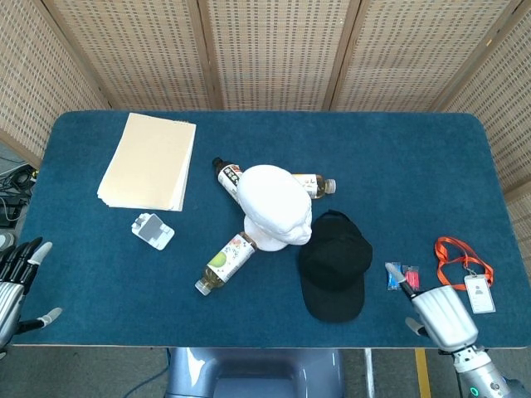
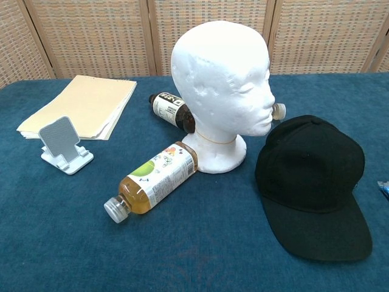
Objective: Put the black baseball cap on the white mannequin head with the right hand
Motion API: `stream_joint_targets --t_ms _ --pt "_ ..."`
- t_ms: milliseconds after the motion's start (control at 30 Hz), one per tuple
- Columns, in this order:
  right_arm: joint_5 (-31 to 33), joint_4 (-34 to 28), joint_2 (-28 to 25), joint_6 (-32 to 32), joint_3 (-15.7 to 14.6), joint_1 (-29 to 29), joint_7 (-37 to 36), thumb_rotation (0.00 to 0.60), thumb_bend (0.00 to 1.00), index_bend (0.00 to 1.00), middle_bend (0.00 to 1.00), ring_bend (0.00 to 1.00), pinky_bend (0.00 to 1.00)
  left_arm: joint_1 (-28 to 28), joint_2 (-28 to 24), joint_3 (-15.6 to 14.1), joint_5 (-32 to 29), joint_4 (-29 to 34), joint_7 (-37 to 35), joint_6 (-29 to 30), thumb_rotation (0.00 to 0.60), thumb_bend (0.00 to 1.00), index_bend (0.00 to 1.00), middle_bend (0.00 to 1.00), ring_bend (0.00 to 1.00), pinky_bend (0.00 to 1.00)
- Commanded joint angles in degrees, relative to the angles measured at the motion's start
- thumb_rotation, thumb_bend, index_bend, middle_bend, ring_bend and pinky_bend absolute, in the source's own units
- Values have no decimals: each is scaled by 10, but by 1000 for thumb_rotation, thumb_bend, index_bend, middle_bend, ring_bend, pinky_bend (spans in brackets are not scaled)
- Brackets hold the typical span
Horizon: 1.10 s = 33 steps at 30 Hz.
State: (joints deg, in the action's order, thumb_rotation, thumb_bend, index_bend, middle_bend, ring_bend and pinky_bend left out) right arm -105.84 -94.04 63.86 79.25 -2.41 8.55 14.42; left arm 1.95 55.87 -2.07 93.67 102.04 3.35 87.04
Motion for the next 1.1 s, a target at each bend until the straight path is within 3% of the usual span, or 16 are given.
stream_joint_targets --t_ms 33,167,333,667,833,1000,1100 --pt "-53 47 27 -59 -27 49 -26 600 0 0 906 1000 1000 5 3 3 -9 1 6 -10 600 0 0 0 0 0" --pt "-112 84 59 -83 -40 89 -36 600 0 6 930 1000 1000 13 7 10 -31 1 13 -28 600 0 0 0 0 0" --pt "-140 108 89 -102 -44 122 -44 600 0 86 962 1000 1000 21 9 16 -51 0 17 -46 600 0 0 0 0 0" --pt "-125 141 141 -137 -32 150 -22 600 3 204 982 1000 1000 24 7 19 -61 2 13 -50 600 0 0 0 0 0" --pt "-120 152 160 -152 -31 161 -3 600 83 211 982 1000 1000 24 7 18 -61 2 12 -49 600 0 0 0 0 0" --pt "-109 153 175 -167 -32 166 13 600 97 212 982 1000 1000 24 7 19 -62 2 13 -48 600 0 0 0 0 0" --pt "-103 161 189 -175 -31 169 25 600 167 219 982 1000 1000 24 8 19 -63 3 16 -47 600 0 0 0 0 0"
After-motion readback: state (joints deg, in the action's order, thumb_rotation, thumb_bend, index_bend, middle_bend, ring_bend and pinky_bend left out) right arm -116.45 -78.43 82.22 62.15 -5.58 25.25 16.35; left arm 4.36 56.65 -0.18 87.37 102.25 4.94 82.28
